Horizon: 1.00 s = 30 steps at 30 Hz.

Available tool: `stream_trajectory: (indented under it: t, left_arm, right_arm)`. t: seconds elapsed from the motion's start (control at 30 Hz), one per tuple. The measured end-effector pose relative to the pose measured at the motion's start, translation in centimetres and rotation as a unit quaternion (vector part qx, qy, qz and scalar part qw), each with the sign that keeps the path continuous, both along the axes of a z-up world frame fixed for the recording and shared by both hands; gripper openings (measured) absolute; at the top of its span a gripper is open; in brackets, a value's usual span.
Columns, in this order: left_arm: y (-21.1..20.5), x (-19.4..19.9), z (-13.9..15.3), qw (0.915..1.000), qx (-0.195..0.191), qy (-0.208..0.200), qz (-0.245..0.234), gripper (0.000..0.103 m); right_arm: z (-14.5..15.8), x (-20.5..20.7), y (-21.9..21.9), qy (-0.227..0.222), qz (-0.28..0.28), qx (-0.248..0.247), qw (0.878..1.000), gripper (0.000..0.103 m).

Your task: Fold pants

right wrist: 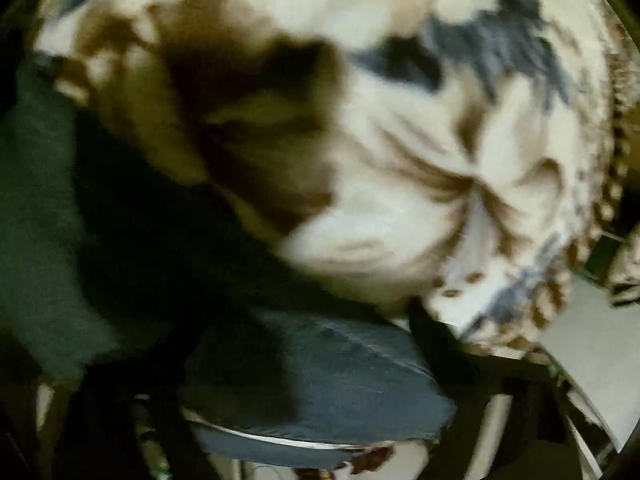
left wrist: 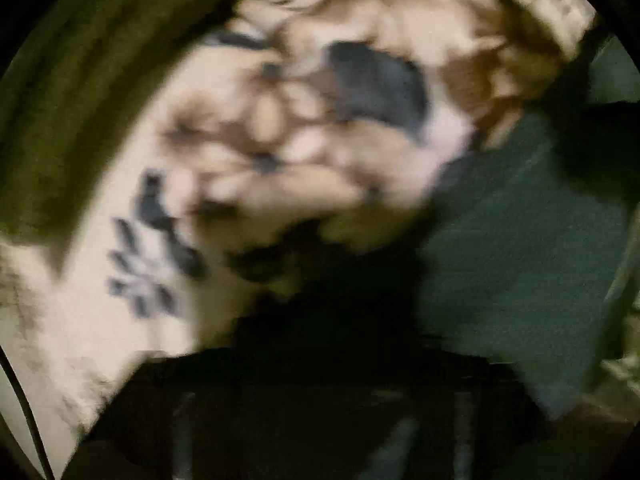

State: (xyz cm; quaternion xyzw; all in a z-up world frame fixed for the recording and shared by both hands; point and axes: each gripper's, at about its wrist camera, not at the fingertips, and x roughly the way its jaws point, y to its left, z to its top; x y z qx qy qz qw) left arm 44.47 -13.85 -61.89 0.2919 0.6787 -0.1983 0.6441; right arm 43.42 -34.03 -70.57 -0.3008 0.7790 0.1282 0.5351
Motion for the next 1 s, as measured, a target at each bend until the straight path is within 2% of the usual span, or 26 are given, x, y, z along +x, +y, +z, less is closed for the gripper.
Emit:
stream_trajectory:
  t: [0.03, 0.07, 0.1, 0.17, 0.3, 0.37, 0.47, 0.53, 0.6, 0.63, 0.77, 0.87, 0.93, 0.97, 1.0]
  left_arm:
    - [-0.2, -0.5, 0.3, 0.9998, -0.003, -0.008, -0.016, 0.018]
    - [-0.1, -0.8, 0.8, 0.9997, -0.007, -0.017, -0.019, 0.016]
    - [0.1, -0.9, 1.2, 0.9996, -0.01, -0.024, -0.014, 0.011]
    - [0.9, -1.5, 2.8, 0.9987, -0.018, -0.048, 0.001, 0.007]
    - [2.9, -3.6, 8.1, 0.9907, -0.043, -0.099, 0.083, 0.007]
    - [3.8, -5.7, 10.6, 0.9837, -0.052, -0.115, 0.128, 0.007]
    - [4.6, -10.9, 13.5, 0.9685, -0.064, -0.129, 0.203, 0.007]
    - [2.5, -14.7, 13.1, 0.9599, -0.065, -0.146, 0.231, 0.007]
    - [2.6, -18.9, 12.2, 0.9516, -0.068, -0.143, 0.263, 0.007]
    - [1.4, -19.2, 10.5, 0.9498, -0.065, -0.139, 0.272, 0.007]
    - [1.6, -22.6, 4.9, 0.9492, -0.06, -0.096, 0.294, 0.007]
    - [2.1, -24.1, 1.4, 0.9507, -0.065, -0.066, 0.296, 0.007]
    - [2.4, -24.3, -0.3, 0.9516, -0.068, -0.048, 0.296, 0.011]
    - [2.6, -24.4, -0.8, 0.9517, -0.072, -0.033, 0.297, 0.012]
    - [2.8, -24.4, -1.1, 0.9512, -0.075, -0.012, 0.299, 0.014]
  right_arm:
    - [0.4, 0.1, 0.0, -0.006, -0.001, -0.001, 1.0, 0.038]
    - [0.8, -0.2, 0.1, -0.017, 0.002, -0.004, 1.0, 0.025]
    - [1.5, -0.6, -0.1, -0.031, 0.001, -0.004, 1.0, 0.019]
    - [2.9, -1.0, -1.0, -0.055, -0.023, 0.006, 0.998, 0.015]
    - [8.4, -3.0, -3.3, -0.133, -0.083, 0.043, 0.987, 0.014]
    - [10.8, -5.0, -3.9, -0.168, -0.102, 0.053, 0.979, 0.014]
    - [14.0, -9.8, -3.7, -0.218, -0.113, 0.058, 0.968, 0.013]
    - [15.0, -13.0, -1.8, -0.242, -0.118, 0.049, 0.962, 0.013]
    - [15.3, -16.8, -0.9, -0.26, -0.113, 0.039, 0.958, 0.013]
    - [14.8, -18.6, -0.7, -0.264, -0.11, 0.033, 0.958, 0.013]
    - [10.7, -24.3, -0.2, -0.245, -0.104, 0.011, 0.964, 0.014]
    - [8.0, -26.2, -0.2, -0.221, -0.116, -0.002, 0.968, 0.014]
    - [6.4, -27.1, -0.3, -0.2, -0.136, -0.012, 0.97, 0.016]
    - [5.8, -27.3, -0.5, -0.191, -0.149, -0.015, 0.97, 0.018]
    - [5.5, -27.6, -0.7, -0.178, -0.172, -0.012, 0.969, 0.025]
